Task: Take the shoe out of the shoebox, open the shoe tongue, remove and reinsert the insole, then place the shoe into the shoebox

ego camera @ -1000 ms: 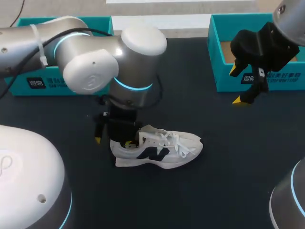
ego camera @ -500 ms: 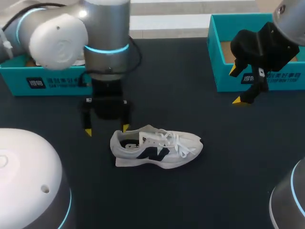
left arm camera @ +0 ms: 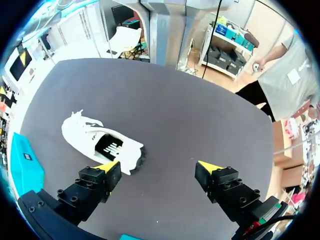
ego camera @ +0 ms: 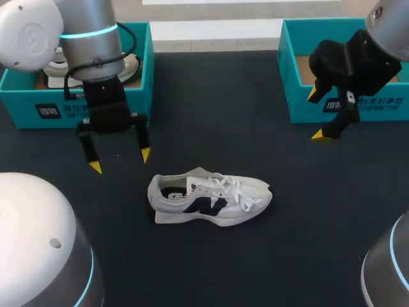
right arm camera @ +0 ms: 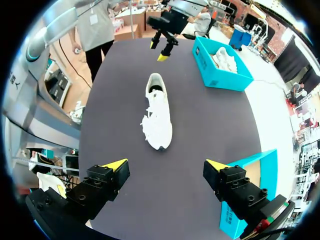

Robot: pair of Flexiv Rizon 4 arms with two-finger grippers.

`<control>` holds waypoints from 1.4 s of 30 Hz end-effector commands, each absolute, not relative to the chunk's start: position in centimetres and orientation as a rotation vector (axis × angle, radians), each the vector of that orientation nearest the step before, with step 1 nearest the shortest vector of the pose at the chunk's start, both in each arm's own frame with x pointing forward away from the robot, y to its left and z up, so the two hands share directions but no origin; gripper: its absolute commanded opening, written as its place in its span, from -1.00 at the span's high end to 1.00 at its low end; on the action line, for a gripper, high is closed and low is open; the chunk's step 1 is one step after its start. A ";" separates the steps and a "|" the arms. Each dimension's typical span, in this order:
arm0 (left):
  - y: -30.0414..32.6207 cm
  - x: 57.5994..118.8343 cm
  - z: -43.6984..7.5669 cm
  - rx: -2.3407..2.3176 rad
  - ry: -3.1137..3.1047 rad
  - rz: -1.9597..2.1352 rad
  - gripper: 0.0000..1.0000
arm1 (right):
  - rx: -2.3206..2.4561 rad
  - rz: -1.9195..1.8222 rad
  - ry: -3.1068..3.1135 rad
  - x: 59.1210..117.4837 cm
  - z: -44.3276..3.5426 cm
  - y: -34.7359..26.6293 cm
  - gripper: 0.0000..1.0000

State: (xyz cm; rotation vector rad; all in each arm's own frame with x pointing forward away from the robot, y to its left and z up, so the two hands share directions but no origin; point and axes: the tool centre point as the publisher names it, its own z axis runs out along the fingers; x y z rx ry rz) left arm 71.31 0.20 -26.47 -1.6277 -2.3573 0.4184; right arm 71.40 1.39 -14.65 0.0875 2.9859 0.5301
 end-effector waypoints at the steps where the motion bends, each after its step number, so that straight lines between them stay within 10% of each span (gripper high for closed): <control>1: 0.5 70.9 -26.6 -1.638 -2.385 0.437 -1.00 | 0.090 0.524 2.990 71.6 -14.7 1.5 -1.00; 42: 4.3 70.7 -29.4 -0.283 -2.813 1.386 -1.00 | 0.090 0.524 2.990 71.6 -14.7 1.5 -1.00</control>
